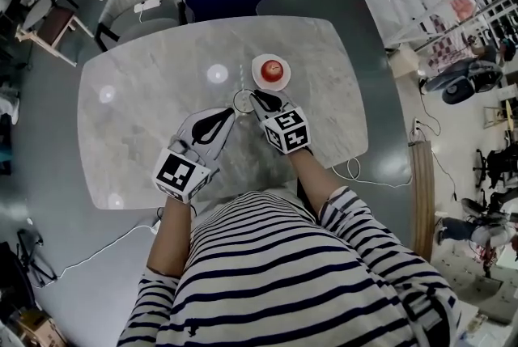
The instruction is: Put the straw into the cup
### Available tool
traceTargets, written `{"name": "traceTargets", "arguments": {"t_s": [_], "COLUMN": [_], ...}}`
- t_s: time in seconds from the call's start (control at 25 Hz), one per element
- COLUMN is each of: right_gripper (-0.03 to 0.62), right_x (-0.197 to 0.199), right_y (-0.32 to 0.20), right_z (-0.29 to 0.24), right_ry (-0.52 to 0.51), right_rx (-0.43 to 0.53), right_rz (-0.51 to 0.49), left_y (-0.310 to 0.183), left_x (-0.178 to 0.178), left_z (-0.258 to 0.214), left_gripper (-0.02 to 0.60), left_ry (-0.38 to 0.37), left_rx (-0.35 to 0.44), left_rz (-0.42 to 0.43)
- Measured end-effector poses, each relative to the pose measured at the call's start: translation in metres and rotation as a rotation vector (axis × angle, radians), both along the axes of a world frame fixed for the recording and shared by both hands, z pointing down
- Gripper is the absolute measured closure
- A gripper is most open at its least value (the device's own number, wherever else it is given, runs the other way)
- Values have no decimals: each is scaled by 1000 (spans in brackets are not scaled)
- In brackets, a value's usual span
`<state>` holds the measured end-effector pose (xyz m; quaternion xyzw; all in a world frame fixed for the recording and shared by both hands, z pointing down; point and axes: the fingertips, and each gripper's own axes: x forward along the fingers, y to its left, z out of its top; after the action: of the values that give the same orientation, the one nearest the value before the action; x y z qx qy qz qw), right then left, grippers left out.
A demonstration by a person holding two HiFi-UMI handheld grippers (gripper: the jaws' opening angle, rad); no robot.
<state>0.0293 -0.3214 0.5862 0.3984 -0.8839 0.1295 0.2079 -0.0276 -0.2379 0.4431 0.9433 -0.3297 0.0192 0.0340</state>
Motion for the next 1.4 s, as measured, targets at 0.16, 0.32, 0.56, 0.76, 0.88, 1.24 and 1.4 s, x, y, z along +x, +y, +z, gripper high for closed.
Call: {"name": "traceTargets", "arguments": {"t_s": [0.16, 0.32, 0.56, 0.76, 0.88, 1.24, 1.4], "right_gripper": [580, 580, 580, 580, 580, 580, 580], "right_x": [3, 6, 2, 2, 3, 5, 4], "right_y": [8, 15, 29, 41, 46, 67, 76], "right_z": [-18, -37, -64, -81, -94, -126, -135], "right_ry": [-18, -49, -88, -121, -147, -201, -222], "right_rx": [40, 76, 127, 164, 179, 229, 243], "right_rz": [-4, 4, -7, -6, 2, 7, 13], "left_y": [1, 1, 4, 6, 5, 5, 6], "left_x": [0, 2, 3, 8, 8, 8, 7], "left_z": [-5, -8, -11, -10, -12, -16, -17], "left_gripper": [574, 574, 574, 574, 574, 574, 574], "left_ry": [0, 4, 5, 4, 4, 12, 10], "left_rx": [12, 20, 31, 32, 36, 47, 52], "left_rz": [10, 21, 41, 62, 70, 75, 79]}}
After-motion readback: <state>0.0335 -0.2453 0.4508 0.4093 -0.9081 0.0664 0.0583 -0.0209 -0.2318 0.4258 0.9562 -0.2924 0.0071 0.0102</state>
